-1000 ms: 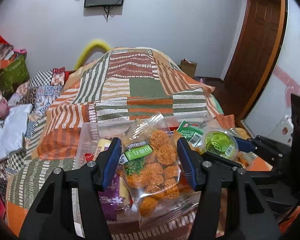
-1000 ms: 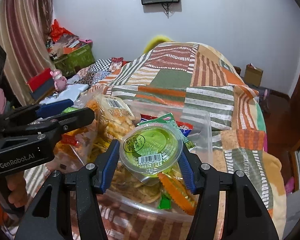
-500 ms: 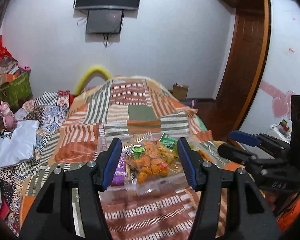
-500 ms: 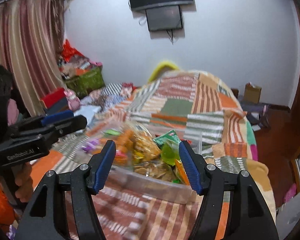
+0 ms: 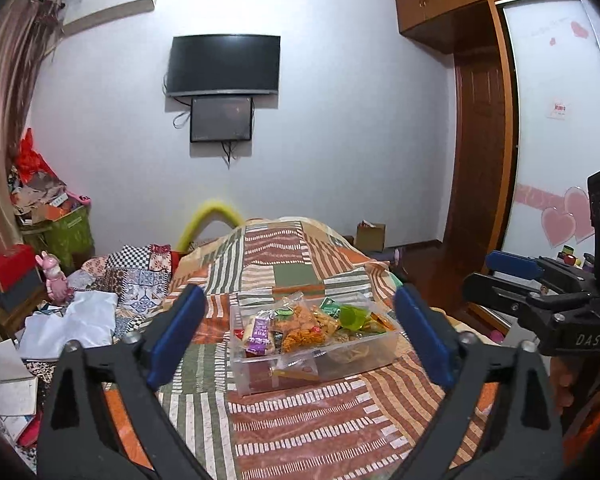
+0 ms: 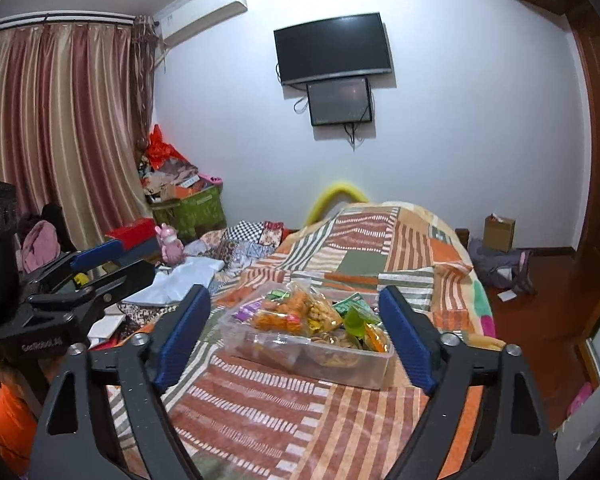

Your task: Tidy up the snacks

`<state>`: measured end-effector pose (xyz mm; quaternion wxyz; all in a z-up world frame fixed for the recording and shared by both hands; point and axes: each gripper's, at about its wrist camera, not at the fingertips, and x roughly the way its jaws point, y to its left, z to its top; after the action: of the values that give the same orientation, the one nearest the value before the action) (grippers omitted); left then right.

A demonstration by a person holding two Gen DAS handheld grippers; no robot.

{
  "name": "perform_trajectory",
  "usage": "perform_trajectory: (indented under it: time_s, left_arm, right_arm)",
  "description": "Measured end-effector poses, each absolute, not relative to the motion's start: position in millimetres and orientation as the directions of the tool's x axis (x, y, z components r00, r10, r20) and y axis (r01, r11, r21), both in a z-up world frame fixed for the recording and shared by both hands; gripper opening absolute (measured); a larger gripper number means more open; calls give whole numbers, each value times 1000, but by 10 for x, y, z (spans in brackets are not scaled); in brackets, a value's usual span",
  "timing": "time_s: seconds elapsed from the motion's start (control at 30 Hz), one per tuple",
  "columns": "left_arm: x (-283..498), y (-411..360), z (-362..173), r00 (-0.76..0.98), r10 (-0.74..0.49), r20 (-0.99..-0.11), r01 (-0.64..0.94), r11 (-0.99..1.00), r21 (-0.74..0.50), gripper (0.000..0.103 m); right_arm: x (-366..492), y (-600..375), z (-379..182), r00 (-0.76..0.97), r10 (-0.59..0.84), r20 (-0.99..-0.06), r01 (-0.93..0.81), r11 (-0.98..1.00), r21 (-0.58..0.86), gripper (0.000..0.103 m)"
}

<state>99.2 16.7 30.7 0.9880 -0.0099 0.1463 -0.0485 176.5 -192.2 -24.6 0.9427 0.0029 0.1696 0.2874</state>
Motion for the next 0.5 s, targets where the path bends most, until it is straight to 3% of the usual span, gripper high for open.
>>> perform_trajectory:
  time_s: [0.07,0.13,0.2,0.5]
  left_arm:
    - [929,171,300,952,-100,-289,93,995,-37,100]
    - [879,177,284,952,-99,-290,91,995,-41,100]
    - [857,180,275,953,-97,-288,88,995,-43,101]
    - [770,181,247,956,-88,-281,77,996,-48,102]
  right_arm:
    - [1707,-1915,-246,781,540,-314,-539,837,100,88]
    - [1661,-1918,-256,788,534,-306,-531,841,100,99]
    - [1614,-1928,-263,803,520,-292,-517,851,92,102]
    - [1558,-1923,-296,805,517,-290,-514,853,94,102]
